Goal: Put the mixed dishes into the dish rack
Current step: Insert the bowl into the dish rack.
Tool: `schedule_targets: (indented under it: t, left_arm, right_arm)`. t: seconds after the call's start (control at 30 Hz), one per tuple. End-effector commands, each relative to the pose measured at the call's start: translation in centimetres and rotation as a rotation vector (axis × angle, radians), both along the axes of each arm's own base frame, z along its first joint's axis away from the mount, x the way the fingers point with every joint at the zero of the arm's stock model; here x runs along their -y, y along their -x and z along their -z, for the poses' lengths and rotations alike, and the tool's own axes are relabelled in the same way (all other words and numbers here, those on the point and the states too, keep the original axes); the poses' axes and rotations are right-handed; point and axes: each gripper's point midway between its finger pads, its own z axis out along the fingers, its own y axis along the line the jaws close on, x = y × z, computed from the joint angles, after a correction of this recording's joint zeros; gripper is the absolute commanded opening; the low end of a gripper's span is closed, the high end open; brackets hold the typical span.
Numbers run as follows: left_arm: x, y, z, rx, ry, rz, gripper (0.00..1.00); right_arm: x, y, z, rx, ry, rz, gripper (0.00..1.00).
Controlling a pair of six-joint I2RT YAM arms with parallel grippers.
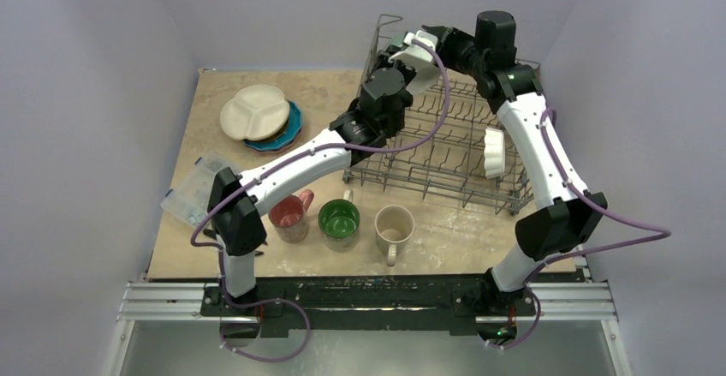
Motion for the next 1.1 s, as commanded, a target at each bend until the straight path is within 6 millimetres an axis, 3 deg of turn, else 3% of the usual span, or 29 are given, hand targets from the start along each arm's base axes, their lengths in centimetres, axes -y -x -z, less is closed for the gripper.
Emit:
schedule_targets:
  t: [0.0, 0.13, 0.33, 0.4, 0.53, 0.57, 0.63, 0.83, 0.93, 1.07]
  left_arm:
    - [-0.4, 2.8, -8.0, 0.177, 0.193, 0.088, 0.0]
    - [-0.6, 3.2, -6.4, 0.118, 0.218, 0.101, 0.04]
    - [-1.4, 4.7, -4.9, 0.015, 0.288, 0.143, 0.59]
    - [-1.8, 5.5, -4.5, -0.044, 0.331, 0.159, 0.66]
    - [-1.9, 8.3, -4.4, -0.179, 0.421, 0.269, 0.7]
    - [-1.9, 9.2, -4.7, -0.21, 0.448, 0.304, 0.71]
    - [-2.4, 11.0, -5.1, -0.286, 0.486, 0.367, 0.71]
    - [-6.2, 16.3, -5.6, -0.456, 0.564, 0.481, 0.71]
    - [-8.8, 18.2, -5.2, -0.487, 0.567, 0.471, 0.71]
    - [-11.9, 20.4, -5.4, -0.484, 0.552, 0.463, 0.71]
  right_arm:
    - [-1.2, -0.6, -0.2, 0.075, -0.032, -0.091, 0.0]
    - [-1.3, -1.4, -1.8, 0.16, -0.06, -0.099, 0.0]
    - [-0.9, -2.1, -3.9, 0.301, -0.015, -0.093, 0.0]
    - [-0.7, -2.1, -4.1, 0.336, 0.015, -0.087, 0.0]
    - [-0.6, -1.8, -4.3, 0.432, 0.095, -0.099, 0.0]
    - [-0.4, -1.3, -5.8, 0.514, 0.105, -0.093, 0.0]
    - [-0.2, -0.7, -6.1, 0.609, 0.16, -0.093, 0.0]
    - [-1.0, 2.5, -8.4, 1.016, 0.464, -0.19, 0.0]
    - [-1.7, 3.6, -7.4, 1.149, 0.629, -0.245, 0.0]
    - [-3.6, 5.1, -5.7, 1.32, 0.654, -0.362, 0.0]
